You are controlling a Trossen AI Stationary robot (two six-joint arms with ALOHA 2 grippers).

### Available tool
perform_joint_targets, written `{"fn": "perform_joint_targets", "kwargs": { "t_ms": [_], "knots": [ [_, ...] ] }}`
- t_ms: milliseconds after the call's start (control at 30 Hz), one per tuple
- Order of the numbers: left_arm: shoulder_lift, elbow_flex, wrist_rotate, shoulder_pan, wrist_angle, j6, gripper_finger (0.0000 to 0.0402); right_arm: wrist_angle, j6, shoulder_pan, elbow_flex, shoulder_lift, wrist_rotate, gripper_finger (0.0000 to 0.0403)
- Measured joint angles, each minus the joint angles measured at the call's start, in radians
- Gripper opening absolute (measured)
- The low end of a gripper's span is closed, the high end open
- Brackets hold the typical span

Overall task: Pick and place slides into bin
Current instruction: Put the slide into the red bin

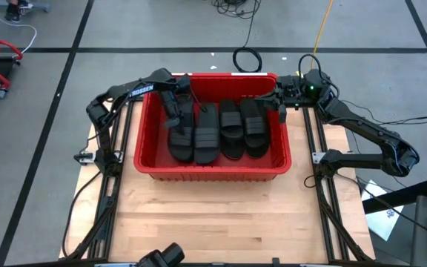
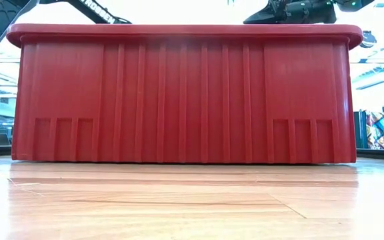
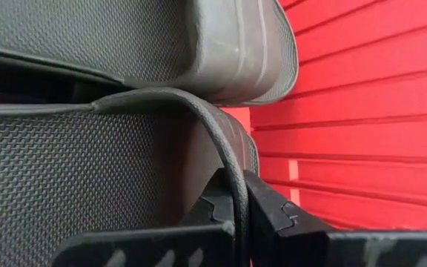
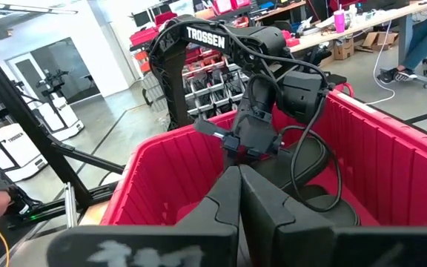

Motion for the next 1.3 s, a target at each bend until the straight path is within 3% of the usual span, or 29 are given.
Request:
{"fn": "perform_joint_targets", "kwargs": {
  "t_ms": [133,333,733,967,1167,1300],
  "knots": [
    [0.000,-0.001,-0.012,-0.005,0.044,-0.001,0.0001,0.000,0.000,0.000,0.000,0.000,0.000,0.0000],
    [-0.004,0.000,-0.166,-0.037,0.097,0.033,0.0018,0.000,0.000,0.000,0.000,0.000,0.000,0.0000],
    [-0.003,0.000,-0.275,-0.055,0.152,-0.029,0.0146,0.000,0.015,0.000,0.000,0.000,-0.003,0.0000],
    [-0.003,0.000,-0.277,-0.048,0.144,-0.117,0.0219,0.000,0.019,0.000,0.000,0.000,-0.003,0.0000],
    [-0.032,-0.001,-0.277,-0.050,0.126,-0.119,0.0256,0.000,0.017,0.000,0.000,-0.001,-0.003,0.0000],
    [-0.081,-0.002,-0.332,-0.050,0.123,-0.083,0.0266,0.000,-0.009,0.000,0.000,-0.001,-0.003,0.0000]
  ]
}}
